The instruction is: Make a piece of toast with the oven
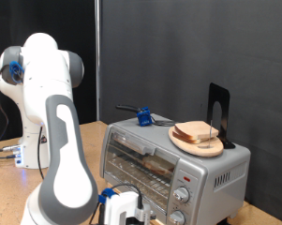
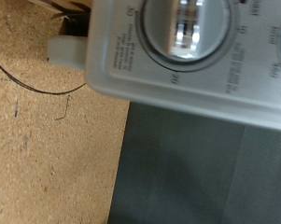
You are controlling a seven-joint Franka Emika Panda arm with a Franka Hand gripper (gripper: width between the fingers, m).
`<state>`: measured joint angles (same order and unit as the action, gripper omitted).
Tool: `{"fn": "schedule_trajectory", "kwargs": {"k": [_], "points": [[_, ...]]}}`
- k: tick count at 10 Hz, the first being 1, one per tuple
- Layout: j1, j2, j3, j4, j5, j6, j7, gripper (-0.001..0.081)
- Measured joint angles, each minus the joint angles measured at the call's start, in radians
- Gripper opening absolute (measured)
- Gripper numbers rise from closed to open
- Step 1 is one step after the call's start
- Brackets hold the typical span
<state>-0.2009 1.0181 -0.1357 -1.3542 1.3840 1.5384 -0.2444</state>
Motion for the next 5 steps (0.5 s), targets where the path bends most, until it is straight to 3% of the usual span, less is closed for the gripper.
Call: {"fn": "schedule_trajectory", "kwargs": {"k": [5], "points": [[0.021,0.008,0.043,-0.002,0.022,-0.014,-0.04,0.0809]]}}
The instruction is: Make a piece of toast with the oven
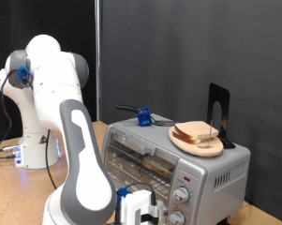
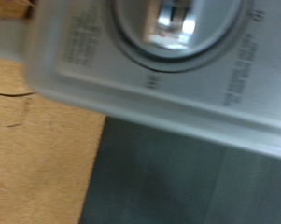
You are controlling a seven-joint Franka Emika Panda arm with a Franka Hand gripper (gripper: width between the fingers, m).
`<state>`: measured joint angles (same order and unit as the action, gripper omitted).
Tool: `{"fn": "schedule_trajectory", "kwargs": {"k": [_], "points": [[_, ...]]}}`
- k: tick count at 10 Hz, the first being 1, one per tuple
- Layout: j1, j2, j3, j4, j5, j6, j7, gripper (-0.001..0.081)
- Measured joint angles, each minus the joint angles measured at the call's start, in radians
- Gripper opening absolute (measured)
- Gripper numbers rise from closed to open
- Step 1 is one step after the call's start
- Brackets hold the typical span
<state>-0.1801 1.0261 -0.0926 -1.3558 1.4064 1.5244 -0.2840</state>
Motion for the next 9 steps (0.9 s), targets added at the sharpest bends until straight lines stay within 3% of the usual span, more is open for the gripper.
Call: {"fn": "schedule_trajectory", "kwargs": {"k": [9], "points": [[0.035,-0.014,0.012,-0.006,0.008,-0.005,0.001,0.0809]]}}
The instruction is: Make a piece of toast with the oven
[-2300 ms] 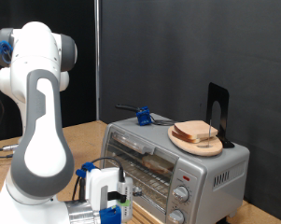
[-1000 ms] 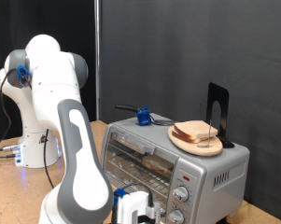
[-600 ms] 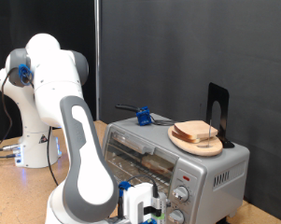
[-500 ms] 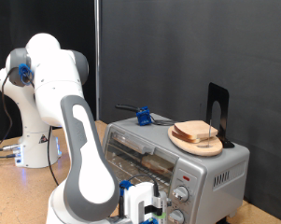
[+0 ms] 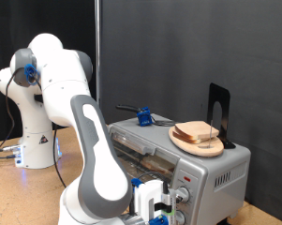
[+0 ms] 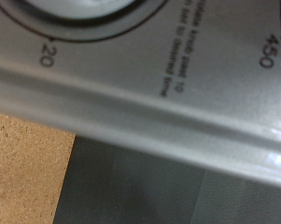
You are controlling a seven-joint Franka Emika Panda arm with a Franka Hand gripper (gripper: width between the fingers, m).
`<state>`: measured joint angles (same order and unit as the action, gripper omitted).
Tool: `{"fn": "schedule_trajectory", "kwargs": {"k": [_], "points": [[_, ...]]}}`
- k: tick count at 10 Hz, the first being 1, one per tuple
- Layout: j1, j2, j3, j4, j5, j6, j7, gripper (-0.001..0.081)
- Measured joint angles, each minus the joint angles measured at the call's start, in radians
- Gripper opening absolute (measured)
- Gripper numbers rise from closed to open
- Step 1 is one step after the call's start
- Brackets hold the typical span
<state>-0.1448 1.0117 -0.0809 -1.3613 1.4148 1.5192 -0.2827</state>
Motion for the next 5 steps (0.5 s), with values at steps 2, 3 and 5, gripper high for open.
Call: {"fn": "schedule_trajectory", "kwargs": {"k": [2,3,5], "points": [[0.0,-0.001,0.0,-0.002,0.001,0.0,0.0,0.0809],[0.001,-0.004,0.0,-0.006,0.001,0.0,0.0,0.0711],[0.001,-0.013,0.0,-0.021,0.001,0.0,0.0,0.0528]]}}
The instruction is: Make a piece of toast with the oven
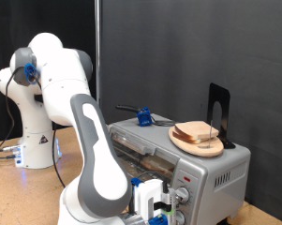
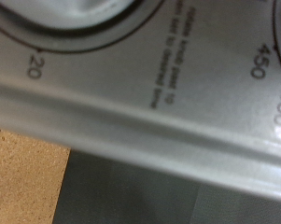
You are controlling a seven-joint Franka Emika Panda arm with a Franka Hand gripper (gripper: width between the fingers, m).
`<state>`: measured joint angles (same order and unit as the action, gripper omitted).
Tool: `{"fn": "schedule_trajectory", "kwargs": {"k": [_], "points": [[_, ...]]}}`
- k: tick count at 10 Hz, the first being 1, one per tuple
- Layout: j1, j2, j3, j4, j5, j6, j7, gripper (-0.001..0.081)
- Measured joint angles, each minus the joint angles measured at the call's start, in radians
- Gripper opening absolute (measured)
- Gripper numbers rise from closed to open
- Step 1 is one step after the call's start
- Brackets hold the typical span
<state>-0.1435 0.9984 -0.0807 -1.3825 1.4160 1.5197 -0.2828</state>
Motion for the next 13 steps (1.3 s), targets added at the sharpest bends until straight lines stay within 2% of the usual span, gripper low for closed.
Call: {"fn": "schedule_trajectory", "kwargs": {"k": [1,2,3,4,6,12,13], "points": [[0.0,-0.004,-0.001,-0.007,0.0,0.0,-0.001,0.0392],[-0.001,-0.008,-0.002,-0.014,0.0,0.0,-0.005,0.0392],[-0.002,-0.011,-0.003,-0.02,0.0,0.003,-0.016,0.021],[-0.003,-0.011,-0.003,-0.026,0.002,0.012,-0.028,0.0095],[-0.003,-0.015,-0.003,-0.032,0.003,0.017,-0.106,0.0095],[-0.004,-0.033,-0.001,-0.075,0.041,0.04,-0.429,0.0098],[-0.004,-0.033,-0.001,-0.077,0.045,0.04,-0.447,0.0098]]}}
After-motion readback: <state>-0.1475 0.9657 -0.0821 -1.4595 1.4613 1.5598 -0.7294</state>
